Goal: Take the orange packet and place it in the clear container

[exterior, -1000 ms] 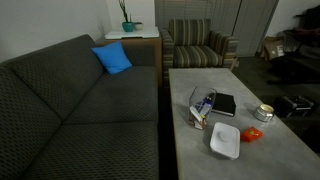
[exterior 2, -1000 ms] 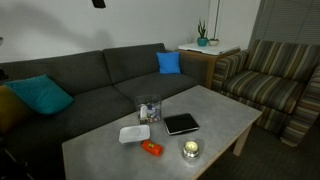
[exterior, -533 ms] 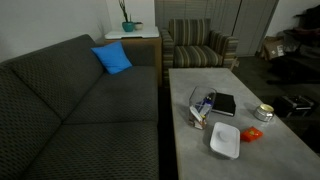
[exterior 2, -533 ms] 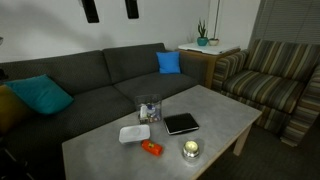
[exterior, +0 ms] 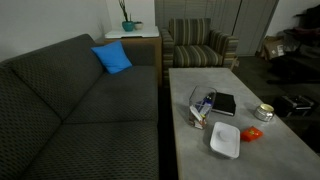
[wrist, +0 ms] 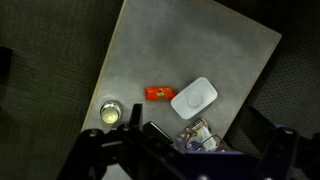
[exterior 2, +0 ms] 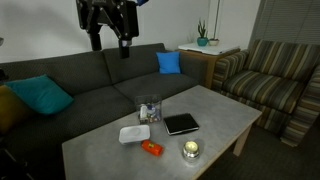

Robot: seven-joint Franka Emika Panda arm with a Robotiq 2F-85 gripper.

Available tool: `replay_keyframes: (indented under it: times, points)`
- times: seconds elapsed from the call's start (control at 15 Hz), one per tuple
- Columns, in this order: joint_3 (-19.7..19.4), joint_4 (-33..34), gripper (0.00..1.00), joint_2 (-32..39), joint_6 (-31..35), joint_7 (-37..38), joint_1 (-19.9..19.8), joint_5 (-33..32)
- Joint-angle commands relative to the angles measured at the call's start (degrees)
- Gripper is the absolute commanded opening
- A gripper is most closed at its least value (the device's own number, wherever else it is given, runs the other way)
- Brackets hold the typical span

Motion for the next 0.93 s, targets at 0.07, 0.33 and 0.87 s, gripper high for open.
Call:
replay_keyframes:
  times: [0.07,0.33,0.87]
  points:
    - [1.77,1.17,1.00,1.42,0.39,3.02,-1.61,1.15]
    - [3.61,7.13,1.00,11.50,0.02,12.68,-0.73,9.33]
    - [7.17,15.61,1.00,25.44,2.79,23.20,-2.19,14.95]
